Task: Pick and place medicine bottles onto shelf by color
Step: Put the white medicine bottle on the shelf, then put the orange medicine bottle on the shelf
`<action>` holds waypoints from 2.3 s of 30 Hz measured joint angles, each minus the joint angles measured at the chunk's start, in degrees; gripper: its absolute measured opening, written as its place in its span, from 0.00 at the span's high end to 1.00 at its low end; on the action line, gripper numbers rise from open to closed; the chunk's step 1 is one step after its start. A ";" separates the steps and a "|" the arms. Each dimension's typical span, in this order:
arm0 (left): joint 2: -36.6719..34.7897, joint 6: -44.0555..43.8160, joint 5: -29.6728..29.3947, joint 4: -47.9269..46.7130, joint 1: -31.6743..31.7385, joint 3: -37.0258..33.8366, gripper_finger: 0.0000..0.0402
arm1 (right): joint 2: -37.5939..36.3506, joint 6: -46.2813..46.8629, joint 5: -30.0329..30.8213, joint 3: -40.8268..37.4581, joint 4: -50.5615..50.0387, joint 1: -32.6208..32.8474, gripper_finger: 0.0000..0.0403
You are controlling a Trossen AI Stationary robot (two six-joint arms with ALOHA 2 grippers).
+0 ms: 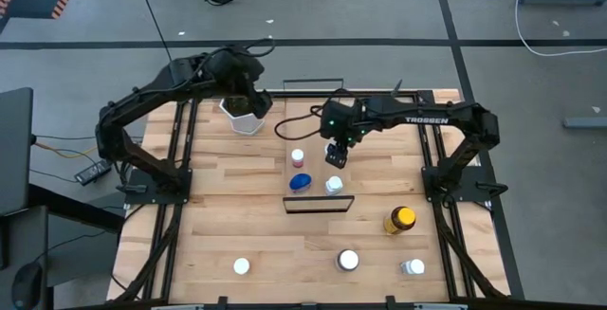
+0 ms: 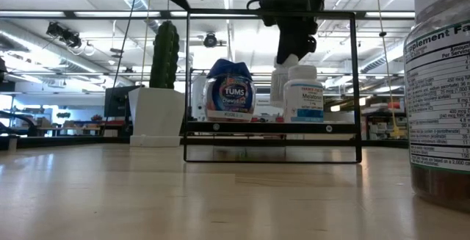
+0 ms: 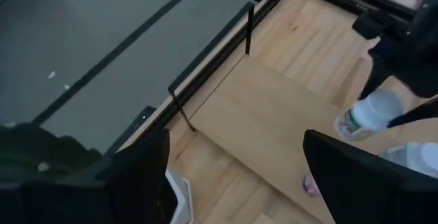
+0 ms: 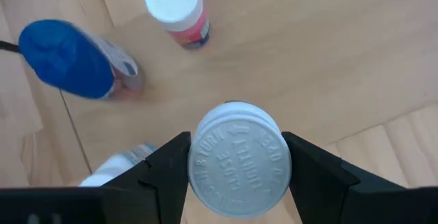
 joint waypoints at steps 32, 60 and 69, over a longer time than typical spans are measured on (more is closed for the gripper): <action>-0.85 -1.39 0.46 -2.66 -1.39 -0.02 0.15 | 2.06 6.82 1.55 -5.38 6.89 1.84 0.44; -0.81 -0.91 8.72 -12.14 -2.17 0.00 0.15 | 2.04 17.64 0.68 -0.69 0.61 1.81 0.27; -0.78 3.23 15.54 -22.49 -7.18 0.02 0.15 | 1.98 20.12 0.65 10.34 -9.82 1.91 0.26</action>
